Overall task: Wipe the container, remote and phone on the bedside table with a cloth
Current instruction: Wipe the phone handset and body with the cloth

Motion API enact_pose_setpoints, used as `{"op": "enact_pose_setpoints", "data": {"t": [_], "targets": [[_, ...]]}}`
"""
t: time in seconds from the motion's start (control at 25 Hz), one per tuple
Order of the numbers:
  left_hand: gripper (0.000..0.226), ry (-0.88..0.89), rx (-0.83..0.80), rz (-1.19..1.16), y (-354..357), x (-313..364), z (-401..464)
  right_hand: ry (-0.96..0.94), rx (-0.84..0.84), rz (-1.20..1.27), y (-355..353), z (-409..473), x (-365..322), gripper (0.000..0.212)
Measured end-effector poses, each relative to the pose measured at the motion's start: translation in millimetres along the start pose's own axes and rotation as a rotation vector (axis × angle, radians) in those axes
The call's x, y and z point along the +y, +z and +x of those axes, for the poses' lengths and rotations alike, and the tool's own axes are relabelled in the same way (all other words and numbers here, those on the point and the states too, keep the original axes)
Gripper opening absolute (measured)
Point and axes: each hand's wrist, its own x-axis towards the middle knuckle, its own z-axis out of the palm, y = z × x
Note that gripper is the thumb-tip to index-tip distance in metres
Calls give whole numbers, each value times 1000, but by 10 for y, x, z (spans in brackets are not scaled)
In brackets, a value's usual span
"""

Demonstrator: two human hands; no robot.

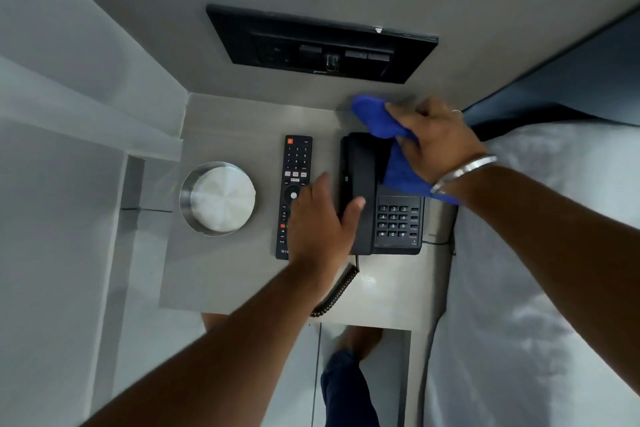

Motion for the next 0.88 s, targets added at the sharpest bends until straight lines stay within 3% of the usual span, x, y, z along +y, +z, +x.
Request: {"op": "enact_pose_setpoints", "data": {"t": [0.08, 0.12, 0.2, 0.28, 0.36, 0.52, 0.68, 0.8, 0.88], "targets": [[41, 91, 121, 50, -107, 125, 437, -59, 32, 22, -85, -355, 60, 52], [36, 109, 72, 69, -154, 211, 718, -99, 1, 12, -89, -523, 42, 53], [38, 141, -232, 107, -179, 399, 1175, -182, -125, -50, 13, -732, -83, 57], [44, 199, -524, 345, -67, 524, 1389, -226, -270, -143, 190, -785, -274, 62], [47, 234, -625, 538, 12, 542, 1461, -253, -341, -207, 377, -821, -439, 67], [44, 241, -649, 509, 1, 512, 1460, -373, -440, -337, 726, -1200, -685, 65], [44, 249, -677, 523, -23, 482, 1490, -227, -554, -357, 976, -1666, -800, 68], [44, 266, -699, 533, -29, 472, 1517, -225, -474, -333, 834, -1811, -559, 75], [46, 274, -716, 560, -48, 492, 1518, -197, -393, -292, 646, -1882, -302, 69]]}}
